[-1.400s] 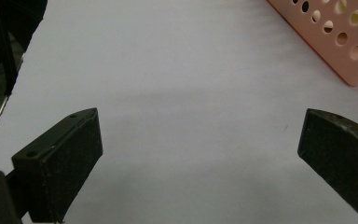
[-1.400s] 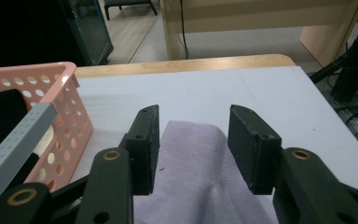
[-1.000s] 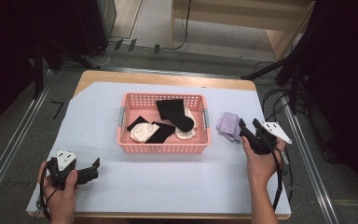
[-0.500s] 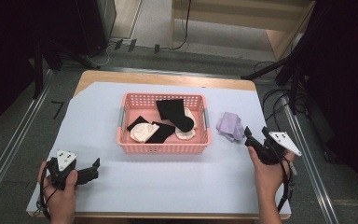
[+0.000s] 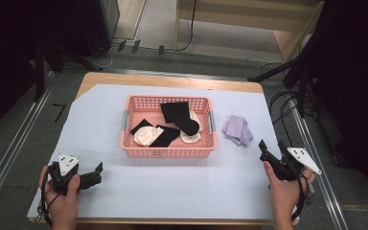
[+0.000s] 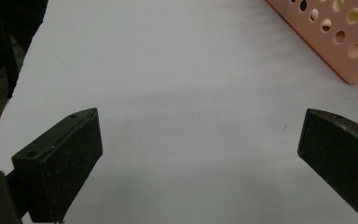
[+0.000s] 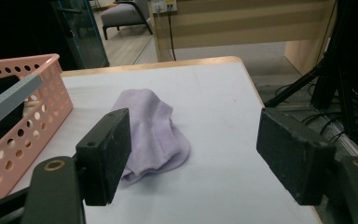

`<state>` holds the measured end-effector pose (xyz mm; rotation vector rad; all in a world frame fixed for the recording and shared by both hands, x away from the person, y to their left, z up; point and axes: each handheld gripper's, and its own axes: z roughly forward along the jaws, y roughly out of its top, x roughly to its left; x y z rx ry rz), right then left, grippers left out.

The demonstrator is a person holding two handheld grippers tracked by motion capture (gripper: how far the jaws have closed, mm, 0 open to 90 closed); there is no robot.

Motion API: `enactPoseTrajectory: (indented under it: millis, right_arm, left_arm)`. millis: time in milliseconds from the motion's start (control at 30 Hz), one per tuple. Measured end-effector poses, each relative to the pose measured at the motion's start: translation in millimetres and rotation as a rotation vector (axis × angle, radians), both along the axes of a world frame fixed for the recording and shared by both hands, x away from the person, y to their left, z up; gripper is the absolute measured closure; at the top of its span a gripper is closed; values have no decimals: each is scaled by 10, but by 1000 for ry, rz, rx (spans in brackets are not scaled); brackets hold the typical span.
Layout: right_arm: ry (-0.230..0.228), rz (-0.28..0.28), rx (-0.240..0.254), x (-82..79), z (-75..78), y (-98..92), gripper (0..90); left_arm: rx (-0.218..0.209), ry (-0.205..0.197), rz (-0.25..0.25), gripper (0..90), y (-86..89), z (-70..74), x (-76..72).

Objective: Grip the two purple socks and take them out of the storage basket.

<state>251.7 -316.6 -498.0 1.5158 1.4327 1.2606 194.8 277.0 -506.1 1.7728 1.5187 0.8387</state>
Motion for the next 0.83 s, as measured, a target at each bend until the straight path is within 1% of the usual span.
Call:
enactPoseTrajectory:
  millis: [133, 200, 400, 533, 567, 600, 633, 667, 833]
  right_arm:
    - [3, -6, 0, -72, -19, -48, 252]
    - [-4, -9, -5, -105, -28, -76, 247]
    - [-3, -27, 4, -232, -77, -146, 235]
    - [11, -34, 4, -320, -130, -199, 234]
    - [6, -36, 0, -339, -144, -214, 235]
    - [5, -30, -22, -384, -163, -248, 235]
    - [5, -30, -22, -384, -163, -248, 235]
    - [-2, -29, -33, -422, -176, -274, 237]
    - [7, -39, -37, -457, -188, -299, 237]
  left_arm:
    - [0, -2, 0, 6, -3, -1, 1]
    - [-1, -2, 0, 6, -3, -1, 0]
    - [3, -4, 0, 6, -6, 0, -3]
    - [4, -5, 0, 6, -6, 0, -3]
    - [3, -7, 0, 6, -7, -2, -2]
    - [4, -4, 0, 6, -6, 1, -4]
    - [3, -5, -1, 6, -5, 0, -3]
    - [3, -5, -1, 6, -5, -1, -2]
    - [5, -5, -1, 6, -6, -1, -2]
